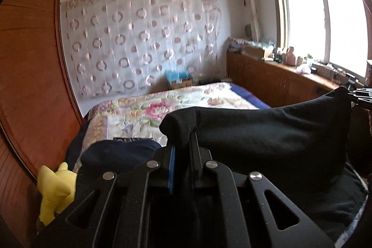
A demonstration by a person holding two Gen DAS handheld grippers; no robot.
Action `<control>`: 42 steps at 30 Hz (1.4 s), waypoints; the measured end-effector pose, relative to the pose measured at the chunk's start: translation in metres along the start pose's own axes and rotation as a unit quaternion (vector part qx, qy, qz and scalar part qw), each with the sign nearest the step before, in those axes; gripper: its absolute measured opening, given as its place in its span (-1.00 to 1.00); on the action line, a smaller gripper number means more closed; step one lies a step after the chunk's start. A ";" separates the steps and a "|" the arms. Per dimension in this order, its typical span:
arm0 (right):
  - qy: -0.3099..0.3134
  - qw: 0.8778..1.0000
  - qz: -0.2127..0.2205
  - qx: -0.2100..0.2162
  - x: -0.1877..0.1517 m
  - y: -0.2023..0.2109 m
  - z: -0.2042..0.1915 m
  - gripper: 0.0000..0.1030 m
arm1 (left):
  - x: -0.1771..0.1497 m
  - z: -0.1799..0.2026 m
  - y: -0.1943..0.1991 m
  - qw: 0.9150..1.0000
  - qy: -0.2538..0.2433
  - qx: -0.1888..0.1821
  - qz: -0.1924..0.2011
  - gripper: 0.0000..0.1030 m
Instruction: Fold small clothes
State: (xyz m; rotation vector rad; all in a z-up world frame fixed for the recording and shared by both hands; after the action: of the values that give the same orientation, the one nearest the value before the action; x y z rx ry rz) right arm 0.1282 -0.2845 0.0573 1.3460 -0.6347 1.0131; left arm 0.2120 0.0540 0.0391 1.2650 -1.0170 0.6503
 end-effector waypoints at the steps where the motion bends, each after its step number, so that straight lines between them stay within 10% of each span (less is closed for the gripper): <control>1: -0.002 1.000 -0.007 -0.004 0.010 -0.012 0.001 -0.82 | 0.000 0.000 -0.006 1.000 0.000 -0.001 -0.005 -0.80; 13: -0.036 0.998 -0.054 -0.013 0.041 -0.075 0.006 -0.81 | 0.011 -0.001 -0.058 0.999 -0.004 0.012 -0.048 -0.74; 21: -0.049 0.993 -0.107 -0.007 0.028 -0.097 0.004 -0.48 | -0.010 -0.002 -0.069 0.995 0.012 0.008 -0.097 -0.13; 27: -0.065 0.993 -0.102 0.006 0.022 -0.071 0.006 -0.03 | -0.035 0.003 -0.039 0.994 0.011 0.007 -0.107 0.34; 42: -0.082 0.984 -0.159 0.024 -0.068 0.001 -0.010 -0.02 | -0.100 0.012 0.019 0.991 0.027 -0.015 -0.127 0.36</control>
State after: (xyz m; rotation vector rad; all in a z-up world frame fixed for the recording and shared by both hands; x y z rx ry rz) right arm 0.0946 -0.2903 -0.0024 1.5281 -0.4983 0.6685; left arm 0.1487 0.0590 -0.0408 1.3170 -0.8014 0.4697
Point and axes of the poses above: each gripper's, at about its wrist camera, not at the fingertips, and y roughly against the way its jaws point, z to its right, x to its top, the point moved 4 cm from there along -y, roughly the way its jaws point, and after that the axes turned 6 degrees about -x, right-handed, at the moved point
